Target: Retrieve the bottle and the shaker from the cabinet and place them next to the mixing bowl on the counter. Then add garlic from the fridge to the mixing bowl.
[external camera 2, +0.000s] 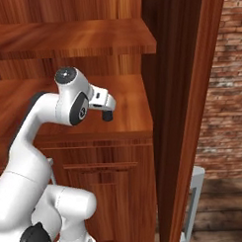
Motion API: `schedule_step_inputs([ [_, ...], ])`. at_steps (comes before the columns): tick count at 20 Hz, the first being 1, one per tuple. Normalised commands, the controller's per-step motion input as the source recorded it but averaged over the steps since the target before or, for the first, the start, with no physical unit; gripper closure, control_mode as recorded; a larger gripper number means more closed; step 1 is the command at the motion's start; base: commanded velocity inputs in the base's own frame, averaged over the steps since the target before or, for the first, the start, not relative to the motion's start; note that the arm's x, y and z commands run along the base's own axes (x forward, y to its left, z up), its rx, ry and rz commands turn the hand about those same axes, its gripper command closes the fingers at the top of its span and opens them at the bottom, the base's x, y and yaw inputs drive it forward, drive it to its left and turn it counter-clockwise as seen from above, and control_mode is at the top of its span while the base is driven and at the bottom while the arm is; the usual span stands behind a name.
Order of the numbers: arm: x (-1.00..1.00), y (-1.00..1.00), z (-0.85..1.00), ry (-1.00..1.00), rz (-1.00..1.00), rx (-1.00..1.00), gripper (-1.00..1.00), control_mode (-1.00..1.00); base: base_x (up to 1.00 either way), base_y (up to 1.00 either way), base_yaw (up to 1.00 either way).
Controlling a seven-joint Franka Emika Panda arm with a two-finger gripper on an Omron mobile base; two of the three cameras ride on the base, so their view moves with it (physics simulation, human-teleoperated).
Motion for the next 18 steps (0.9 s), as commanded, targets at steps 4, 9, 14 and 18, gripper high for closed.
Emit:
schedule_step_inputs([
  [4, 0.22, 0.00, -0.01, 0.00, 0.00, 0.00, -1.00, -1.00, 0.00, 0.00, 0.00],
  [9, 0.18, 0.00, -0.12, 0.01, 0.00, 0.00, -1.00, -1.00, 0.00, 0.00, 0.00],
  [14, 0.14, 0.00, -0.27, 0.09, 0.00, 0.00, -1.00, -1.00, 0.00, 0.00, 0.00],
  [18, 0.16, 0.00, -0.24, 0.13, 0.00, 0.00, -1.00, -1.00, 0.00, 0.00, 0.00],
])
